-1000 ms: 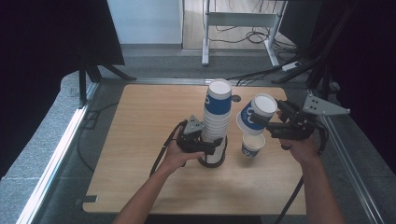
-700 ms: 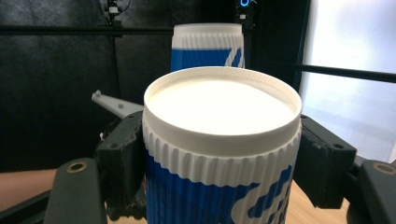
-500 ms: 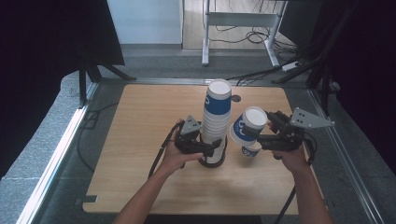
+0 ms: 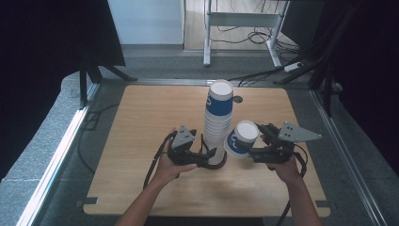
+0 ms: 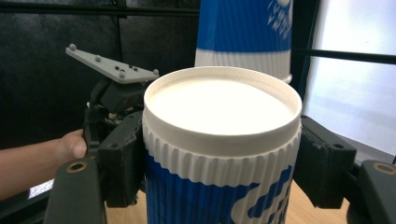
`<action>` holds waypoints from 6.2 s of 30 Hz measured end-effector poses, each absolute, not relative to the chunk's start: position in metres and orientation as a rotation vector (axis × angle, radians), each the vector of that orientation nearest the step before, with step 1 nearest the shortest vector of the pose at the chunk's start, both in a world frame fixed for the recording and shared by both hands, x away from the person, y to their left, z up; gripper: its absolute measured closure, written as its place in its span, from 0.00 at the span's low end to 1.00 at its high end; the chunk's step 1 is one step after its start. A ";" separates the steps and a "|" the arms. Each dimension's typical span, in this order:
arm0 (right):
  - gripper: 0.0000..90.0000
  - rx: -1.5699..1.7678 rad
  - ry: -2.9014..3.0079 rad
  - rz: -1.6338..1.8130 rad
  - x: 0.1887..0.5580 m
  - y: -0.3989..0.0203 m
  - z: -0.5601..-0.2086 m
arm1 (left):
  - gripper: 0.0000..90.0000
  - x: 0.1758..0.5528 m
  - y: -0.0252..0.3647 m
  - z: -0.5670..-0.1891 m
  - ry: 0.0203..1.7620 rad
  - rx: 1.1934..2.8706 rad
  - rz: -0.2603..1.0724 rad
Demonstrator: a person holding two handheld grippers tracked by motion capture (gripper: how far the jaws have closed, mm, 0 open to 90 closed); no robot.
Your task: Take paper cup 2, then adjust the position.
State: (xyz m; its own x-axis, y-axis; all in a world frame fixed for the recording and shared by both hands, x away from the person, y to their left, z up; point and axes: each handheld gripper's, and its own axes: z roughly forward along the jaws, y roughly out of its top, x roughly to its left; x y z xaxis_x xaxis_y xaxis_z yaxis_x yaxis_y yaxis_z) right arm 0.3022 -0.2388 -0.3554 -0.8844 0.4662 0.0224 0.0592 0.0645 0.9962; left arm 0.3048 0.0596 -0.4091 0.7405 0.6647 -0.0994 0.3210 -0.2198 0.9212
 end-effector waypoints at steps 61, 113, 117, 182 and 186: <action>0.30 0.550 2.167 1.893 0.286 -0.179 -0.432 | 0.09 0.235 0.097 -0.437 0.709 1.797 0.248; 0.29 0.533 2.241 1.915 0.275 -0.150 -0.442 | 0.21 0.235 0.061 -0.458 0.660 1.968 0.417; 0.29 0.531 2.243 1.914 0.275 -0.150 -0.442 | 0.22 0.235 0.061 -0.459 0.656 1.967 0.419; 0.21 0.524 2.451 1.705 0.281 -0.177 -0.449 | 0.22 0.231 0.043 -0.478 0.563 2.324 0.913; 0.20 0.518 2.487 1.691 0.281 -0.173 -0.452 | 0.22 0.229 0.040 -0.480 0.532 2.354 0.946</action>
State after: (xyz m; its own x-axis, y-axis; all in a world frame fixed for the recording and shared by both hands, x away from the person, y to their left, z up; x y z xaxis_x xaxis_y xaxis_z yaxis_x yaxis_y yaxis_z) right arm 0.2807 -0.1732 -0.4524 -0.9383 0.3262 0.1145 0.2265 0.3297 0.9165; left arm 0.2295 0.0398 -0.4800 0.6753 0.5360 0.5067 0.1547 -0.7746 0.6132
